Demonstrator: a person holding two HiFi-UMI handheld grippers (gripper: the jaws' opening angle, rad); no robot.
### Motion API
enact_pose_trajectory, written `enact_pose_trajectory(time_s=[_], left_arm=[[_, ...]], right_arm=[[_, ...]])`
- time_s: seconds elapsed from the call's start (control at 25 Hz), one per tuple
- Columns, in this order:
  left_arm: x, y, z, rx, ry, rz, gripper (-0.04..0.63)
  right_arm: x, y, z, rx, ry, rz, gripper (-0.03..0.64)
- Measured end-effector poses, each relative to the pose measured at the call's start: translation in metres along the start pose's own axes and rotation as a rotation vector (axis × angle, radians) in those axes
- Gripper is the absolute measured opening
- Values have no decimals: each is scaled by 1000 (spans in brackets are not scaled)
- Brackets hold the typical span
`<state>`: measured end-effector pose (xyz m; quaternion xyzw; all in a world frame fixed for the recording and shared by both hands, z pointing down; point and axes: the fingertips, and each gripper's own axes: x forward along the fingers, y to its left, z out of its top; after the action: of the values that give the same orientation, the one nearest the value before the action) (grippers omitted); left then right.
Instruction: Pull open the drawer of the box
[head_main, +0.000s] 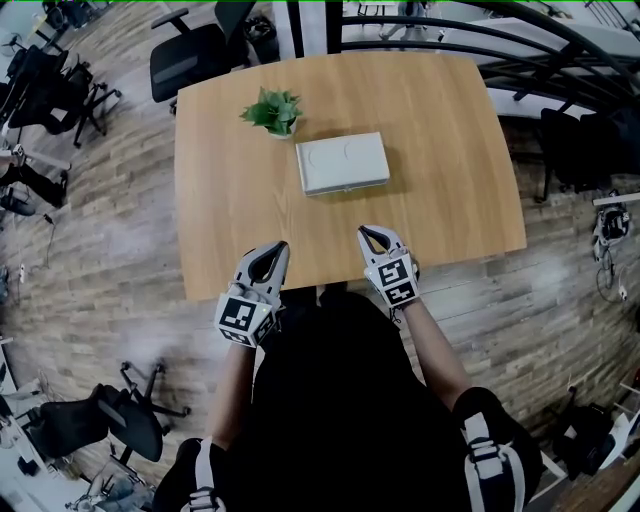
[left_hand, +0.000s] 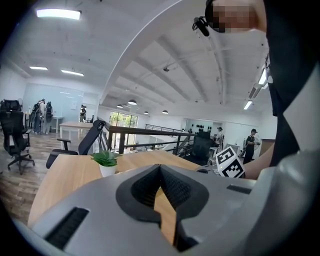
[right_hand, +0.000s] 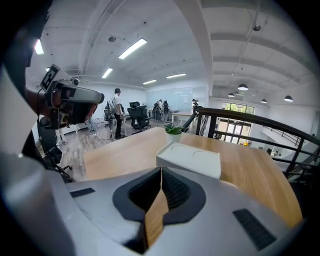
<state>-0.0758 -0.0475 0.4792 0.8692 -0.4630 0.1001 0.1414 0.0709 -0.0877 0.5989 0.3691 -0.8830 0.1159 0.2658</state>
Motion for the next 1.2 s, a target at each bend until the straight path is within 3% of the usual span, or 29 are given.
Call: enact_pose_trajectory(time_s=[0.44,1.2], left_arm=[[7,12,6,8,8,-16,23],[14,32,4,-2,48,-27,23]], right_arm=[[31,-22,-8,61,24,-61,26],[88,-32,-29,118,121,-79,26]])
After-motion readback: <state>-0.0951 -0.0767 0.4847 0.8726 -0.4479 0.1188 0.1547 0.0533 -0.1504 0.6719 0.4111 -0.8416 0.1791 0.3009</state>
